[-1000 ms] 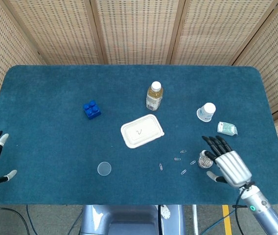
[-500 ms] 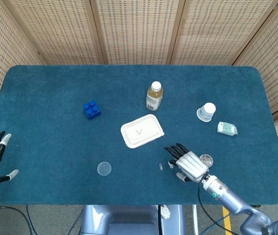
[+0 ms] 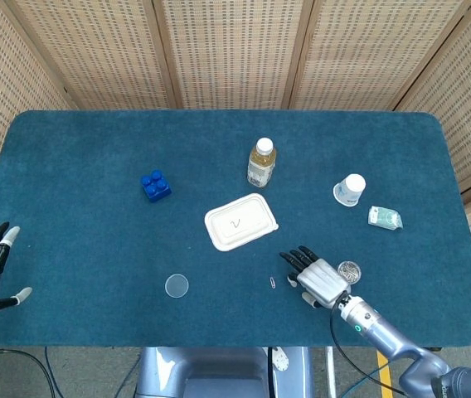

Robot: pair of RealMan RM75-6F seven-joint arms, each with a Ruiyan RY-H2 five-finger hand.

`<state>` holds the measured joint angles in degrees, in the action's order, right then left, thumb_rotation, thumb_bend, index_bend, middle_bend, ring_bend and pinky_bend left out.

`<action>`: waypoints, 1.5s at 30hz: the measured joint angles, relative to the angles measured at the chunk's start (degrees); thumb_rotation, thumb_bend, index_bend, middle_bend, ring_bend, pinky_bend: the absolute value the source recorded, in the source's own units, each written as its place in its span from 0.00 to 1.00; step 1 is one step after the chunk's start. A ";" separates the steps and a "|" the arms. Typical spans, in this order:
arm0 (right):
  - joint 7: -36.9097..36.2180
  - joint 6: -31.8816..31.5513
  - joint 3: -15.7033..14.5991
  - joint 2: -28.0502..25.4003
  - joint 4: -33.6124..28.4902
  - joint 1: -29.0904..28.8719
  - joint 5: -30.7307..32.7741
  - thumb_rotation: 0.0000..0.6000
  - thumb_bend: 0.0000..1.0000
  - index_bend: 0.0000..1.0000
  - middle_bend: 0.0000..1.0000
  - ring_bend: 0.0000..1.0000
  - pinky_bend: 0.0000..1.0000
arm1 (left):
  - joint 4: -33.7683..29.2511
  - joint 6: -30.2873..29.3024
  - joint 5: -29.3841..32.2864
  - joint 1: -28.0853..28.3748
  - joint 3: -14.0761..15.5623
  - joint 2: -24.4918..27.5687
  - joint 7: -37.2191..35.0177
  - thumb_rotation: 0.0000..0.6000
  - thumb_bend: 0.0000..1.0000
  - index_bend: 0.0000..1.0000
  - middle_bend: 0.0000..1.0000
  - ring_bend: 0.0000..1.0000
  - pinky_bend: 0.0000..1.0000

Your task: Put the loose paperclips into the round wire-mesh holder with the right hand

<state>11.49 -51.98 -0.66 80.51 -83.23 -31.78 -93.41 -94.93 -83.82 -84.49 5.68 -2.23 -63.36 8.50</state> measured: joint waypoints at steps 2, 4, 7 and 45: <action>-0.25 -0.70 -0.77 0.07 0.92 0.13 -0.53 1.00 0.38 0.43 0.00 0.00 0.00 | 0.02 0.01 -0.01 0.01 0.02 -0.06 0.04 1.00 0.00 0.00 0.00 0.00 0.00; -0.60 -1.26 -1.24 0.23 1.70 0.22 -1.01 1.00 0.38 0.44 0.00 0.00 0.00 | -0.03 0.06 -0.02 0.04 0.04 -0.06 0.15 1.00 0.00 0.00 0.00 0.00 0.00; -1.36 -2.02 -1.85 0.79 3.11 0.37 -1.44 1.00 0.38 0.44 0.00 0.00 0.00 | -0.10 0.00 -0.15 0.04 0.10 -0.08 0.27 1.00 0.00 0.00 0.00 0.00 0.00; -9.48 -9.17 -6.70 7.79 18.78 1.81 -5.39 1.00 0.38 0.62 0.00 0.00 0.00 | -0.03 0.35 0.05 0.24 0.22 -0.29 0.55 1.00 0.00 0.00 0.00 0.00 0.00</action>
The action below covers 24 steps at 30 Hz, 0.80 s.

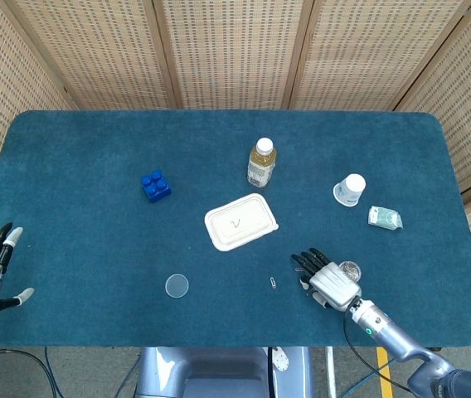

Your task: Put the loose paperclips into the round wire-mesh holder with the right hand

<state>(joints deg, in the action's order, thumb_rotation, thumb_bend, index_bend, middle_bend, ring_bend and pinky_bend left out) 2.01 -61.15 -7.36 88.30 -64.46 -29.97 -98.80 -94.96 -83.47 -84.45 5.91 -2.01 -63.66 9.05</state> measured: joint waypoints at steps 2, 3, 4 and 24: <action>-0.21 -0.45 -0.14 0.19 0.19 0.01 -0.31 1.00 0.38 0.64 0.00 0.00 0.00 | -0.01 -0.02 0.01 0.00 -0.02 0.02 -0.02 1.00 0.00 0.00 0.00 0.00 0.00; -0.33 -0.75 -0.17 0.29 0.33 0.03 -0.47 1.00 0.38 0.65 0.01 0.00 0.00 | -0.03 -0.01 0.02 0.01 -0.02 0.05 -0.07 1.00 0.00 0.00 0.00 0.00 0.00; -0.47 -1.12 -0.20 0.43 0.53 0.05 -0.66 1.00 0.38 0.66 0.01 0.00 0.00 | -0.02 -0.01 0.02 0.01 -0.02 0.07 -0.10 1.00 0.00 0.00 0.00 0.00 0.00; -1.18 -5.19 0.21 2.79 3.42 0.62 -1.52 1.00 0.38 0.71 0.05 0.00 0.00 | -0.22 -0.02 0.00 0.00 0.02 0.23 -0.26 1.00 0.00 0.00 0.00 0.00 0.00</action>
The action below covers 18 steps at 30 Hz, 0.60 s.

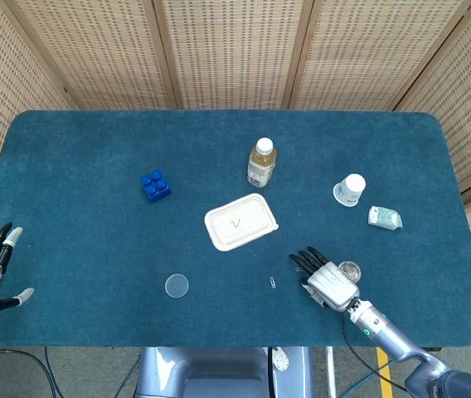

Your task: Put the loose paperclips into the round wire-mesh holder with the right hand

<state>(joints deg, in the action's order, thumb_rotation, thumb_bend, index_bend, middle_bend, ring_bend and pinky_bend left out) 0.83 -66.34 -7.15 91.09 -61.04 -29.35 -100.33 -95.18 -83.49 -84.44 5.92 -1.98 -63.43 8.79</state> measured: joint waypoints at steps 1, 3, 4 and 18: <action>0.05 -0.03 0.02 0.16 0.19 0.02 0.02 1.00 0.38 0.71 0.05 0.00 0.00 | 0.00 -0.01 -0.01 0.00 0.00 0.00 0.00 1.00 0.00 0.00 0.00 0.00 0.00; 0.21 -0.09 0.05 0.45 0.51 0.01 0.02 1.00 0.38 0.71 0.05 0.00 0.00 | -0.02 0.00 0.02 0.00 -0.01 0.04 -0.09 1.00 0.00 0.00 0.00 0.00 0.00; 0.23 -0.15 0.07 0.49 0.54 0.00 0.02 1.00 0.38 0.71 0.05 0.00 0.00 | -0.02 0.00 0.03 0.00 -0.02 0.05 -0.12 1.00 0.00 0.00 0.00 0.00 0.00; 2.08 -3.96 2.53 -5.14 -8.63 -0.88 -0.33 1.00 0.38 0.71 0.05 0.00 0.00 | -0.02 0.08 0.19 0.06 -0.12 0.23 -0.51 1.00 0.00 0.00 0.00 0.00 0.00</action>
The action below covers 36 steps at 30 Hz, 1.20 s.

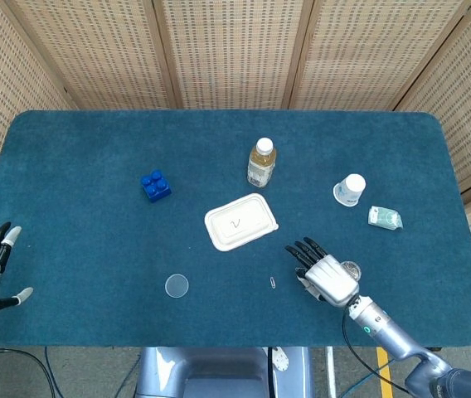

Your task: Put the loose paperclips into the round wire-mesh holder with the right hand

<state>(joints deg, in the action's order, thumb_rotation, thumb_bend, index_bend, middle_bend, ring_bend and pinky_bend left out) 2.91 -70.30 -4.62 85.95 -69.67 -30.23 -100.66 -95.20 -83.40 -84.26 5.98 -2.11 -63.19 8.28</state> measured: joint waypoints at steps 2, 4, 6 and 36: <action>0.54 -0.47 0.87 -2.26 -2.37 -0.13 0.47 1.00 0.38 0.71 0.05 0.00 0.00 | -0.08 -0.07 -0.06 -0.02 0.01 0.07 -0.09 1.00 0.00 0.00 0.00 0.00 0.00; 0.89 -0.65 1.54 -4.20 -3.72 -0.13 1.25 1.00 0.38 0.71 0.05 0.00 0.00 | -0.17 -0.16 -0.16 -0.06 0.02 0.16 -0.23 1.00 0.00 0.00 0.00 0.00 0.00; 1.01 -0.63 2.01 -6.08 -4.29 0.03 2.41 1.00 0.38 0.71 0.05 0.00 0.00 | -0.24 -0.17 -0.20 -0.07 0.05 0.23 -0.35 1.00 0.00 0.00 0.00 0.00 0.00; -2.02 3.11 -0.21 -5.30 4.79 2.71 4.64 1.00 0.38 0.71 0.05 0.00 0.01 | -0.43 -0.26 -0.49 -0.05 0.17 0.18 0.03 1.00 0.00 0.00 0.00 0.00 0.00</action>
<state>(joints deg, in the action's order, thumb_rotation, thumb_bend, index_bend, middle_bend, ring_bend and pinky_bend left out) 0.89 -67.19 -4.83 80.65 -64.88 -27.52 -96.02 -95.63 -83.66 -84.74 5.93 -1.94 -63.01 8.31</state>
